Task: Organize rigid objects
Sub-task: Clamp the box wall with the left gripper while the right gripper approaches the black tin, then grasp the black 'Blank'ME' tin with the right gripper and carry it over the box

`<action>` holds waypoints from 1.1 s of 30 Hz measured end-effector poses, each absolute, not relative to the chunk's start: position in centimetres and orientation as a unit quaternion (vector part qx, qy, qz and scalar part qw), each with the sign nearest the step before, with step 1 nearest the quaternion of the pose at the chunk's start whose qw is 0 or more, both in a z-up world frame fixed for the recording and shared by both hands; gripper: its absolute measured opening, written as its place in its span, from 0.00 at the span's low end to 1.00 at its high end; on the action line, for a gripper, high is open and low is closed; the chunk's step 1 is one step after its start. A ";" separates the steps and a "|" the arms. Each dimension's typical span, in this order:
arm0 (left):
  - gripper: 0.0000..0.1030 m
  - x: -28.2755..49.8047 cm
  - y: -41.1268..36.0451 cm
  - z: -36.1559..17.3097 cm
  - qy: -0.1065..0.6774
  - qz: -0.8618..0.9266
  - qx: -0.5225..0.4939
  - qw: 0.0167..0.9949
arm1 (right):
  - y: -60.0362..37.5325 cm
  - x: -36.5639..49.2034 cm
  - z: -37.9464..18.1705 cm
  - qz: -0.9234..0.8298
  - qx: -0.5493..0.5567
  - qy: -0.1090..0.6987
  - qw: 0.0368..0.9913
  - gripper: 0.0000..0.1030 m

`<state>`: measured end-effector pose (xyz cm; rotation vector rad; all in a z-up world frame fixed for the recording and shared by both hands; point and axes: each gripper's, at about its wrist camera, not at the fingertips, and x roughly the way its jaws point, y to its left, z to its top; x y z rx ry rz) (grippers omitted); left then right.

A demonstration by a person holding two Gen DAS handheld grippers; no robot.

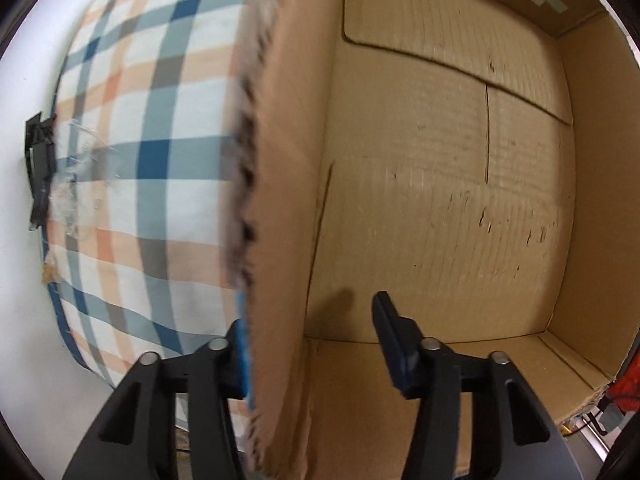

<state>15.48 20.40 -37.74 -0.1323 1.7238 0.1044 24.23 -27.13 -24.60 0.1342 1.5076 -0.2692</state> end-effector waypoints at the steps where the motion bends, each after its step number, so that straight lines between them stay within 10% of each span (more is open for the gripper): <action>1: 0.36 15.4 20.4 -37.9 0.758 0.046 -0.058 0.648 | -27.2 24.8 -25.4 -0.123 0.066 0.685 0.716 1.00; 21: 0.04 13.5 22.5 -38.9 0.747 0.046 -0.040 0.662 | -26.4 30.9 -34.9 -0.151 0.079 0.733 0.658 0.88; 33: 0.03 11.1 23.8 -38.7 0.740 0.036 -0.046 0.670 | -27.4 33.1 -34.5 -0.160 0.091 0.729 0.660 0.75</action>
